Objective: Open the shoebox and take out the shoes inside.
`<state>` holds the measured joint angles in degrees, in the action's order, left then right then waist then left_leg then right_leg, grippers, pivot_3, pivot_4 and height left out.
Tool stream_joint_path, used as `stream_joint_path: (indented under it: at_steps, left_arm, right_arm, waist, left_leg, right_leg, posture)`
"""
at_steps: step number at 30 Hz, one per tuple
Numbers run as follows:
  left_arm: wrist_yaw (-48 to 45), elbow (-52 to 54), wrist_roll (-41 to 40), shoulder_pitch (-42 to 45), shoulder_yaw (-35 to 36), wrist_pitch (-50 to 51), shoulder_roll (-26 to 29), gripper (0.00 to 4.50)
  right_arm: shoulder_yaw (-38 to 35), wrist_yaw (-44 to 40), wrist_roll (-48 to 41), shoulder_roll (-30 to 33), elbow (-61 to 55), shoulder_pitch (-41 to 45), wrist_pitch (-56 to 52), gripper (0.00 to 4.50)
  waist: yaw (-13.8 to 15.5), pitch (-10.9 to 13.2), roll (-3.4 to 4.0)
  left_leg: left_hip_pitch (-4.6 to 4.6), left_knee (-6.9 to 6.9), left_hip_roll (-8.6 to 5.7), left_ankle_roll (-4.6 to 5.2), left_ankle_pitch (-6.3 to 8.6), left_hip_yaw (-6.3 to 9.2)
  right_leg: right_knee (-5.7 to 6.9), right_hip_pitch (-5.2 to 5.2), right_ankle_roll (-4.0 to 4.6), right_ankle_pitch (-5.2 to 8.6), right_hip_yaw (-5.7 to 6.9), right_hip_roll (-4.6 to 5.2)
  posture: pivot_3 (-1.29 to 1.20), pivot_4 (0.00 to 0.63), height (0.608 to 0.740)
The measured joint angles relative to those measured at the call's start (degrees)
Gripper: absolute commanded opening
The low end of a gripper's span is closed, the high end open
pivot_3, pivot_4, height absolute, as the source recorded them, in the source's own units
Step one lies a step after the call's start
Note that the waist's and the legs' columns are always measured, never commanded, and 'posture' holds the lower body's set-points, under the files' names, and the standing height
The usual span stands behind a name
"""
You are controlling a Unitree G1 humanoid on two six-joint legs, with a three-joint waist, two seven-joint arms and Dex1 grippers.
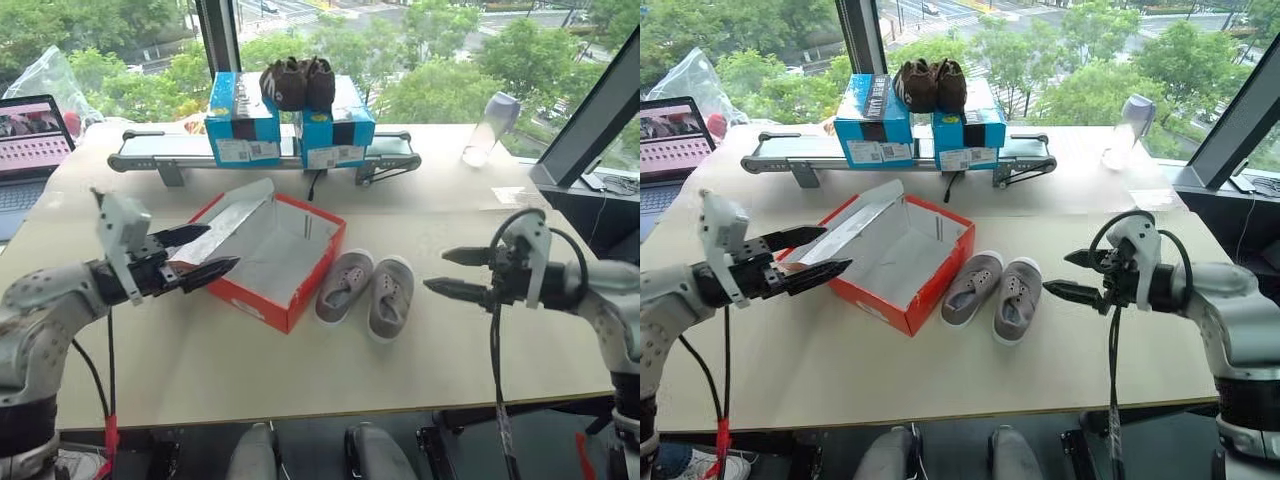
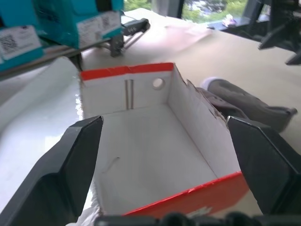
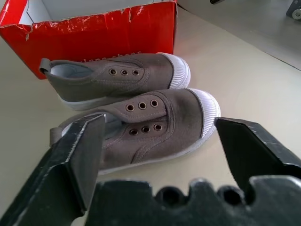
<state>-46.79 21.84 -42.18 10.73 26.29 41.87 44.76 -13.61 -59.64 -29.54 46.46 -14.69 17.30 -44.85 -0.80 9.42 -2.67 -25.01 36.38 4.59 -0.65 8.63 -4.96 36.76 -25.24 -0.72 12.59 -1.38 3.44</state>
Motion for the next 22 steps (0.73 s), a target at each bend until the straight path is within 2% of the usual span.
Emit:
stream_joint_path:
  at_steps: [2,7,13,17,22]
  left_arm:
    - [1.2,1.2,-0.7,-2.7,2.2,0.0,-0.1,4.5]
    - [2.6,3.3,-1.2,-11.9,7.0,-1.1,-3.9,4.5]
    - [9.6,3.5,6.4,-21.4,6.1,-11.3,-15.5,4.5]
    - [17.2,3.1,14.0,-27.6,2.8,-20.9,-28.3,4.5]
    - [24.8,-0.1,23.0,-27.7,-1.4,-30.3,-34.1,4.5]
  right_arm:
    - [-0.9,1.3,-2.0,-1.2,-2.3,-2.2,-1.3,4.45]
    - [-2.0,6.8,-5.5,-7.5,-3.8,-6.7,-2.5,4.45]
    - [-3.0,19.3,1.5,-18.8,-0.2,-10.7,10.9,4.45]
    - [-3.1,29.7,6.2,-29.1,1.2,-16.0,18.9,4.45]
    - [-2.3,35.6,11.5,-32.0,2.4,-18.2,26.5,4.45]
  waist:
    - [0.0,0.0,0.0]
    - [0.0,0.0,0.01]
    - [0.1,0.0,-0.02]
    - [0.0,-0.3,0.15]
    - [0.1,-0.6,0.22]
  left_leg:
    - [0.06,-0.01,0.0,-0.44,0.27,0.0]
    - [0.14,0.02,-0.02,-0.47,0.29,-0.03]
    - [0.07,0.01,0.01,-0.5,0.31,-0.02]
    - [-0.08,-0.07,0.07,-0.5,0.31,-0.08]
    - [-0.15,-0.09,0.06,-0.5,0.31,-0.03]
  right_leg:
    - [0.0,0.01,0.03,-0.02,0.0,0.0]
    - [-0.04,0.06,0.04,-0.04,-0.01,0.06]
    - [-0.27,-0.01,0.05,-0.08,0.04,0.07]
    - [-0.63,0.08,0.0,-0.25,0.04,0.07]
    - [-0.67,0.03,0.01,-0.27,0.13,0.06]
  posture:
    - [0.0,0.15,0.74]
    - [0.0,0.15,0.74]
    - [0.0,0.15,0.74]
    - [0.0,0.15,0.74]
    - [0.0,0.15,0.74]
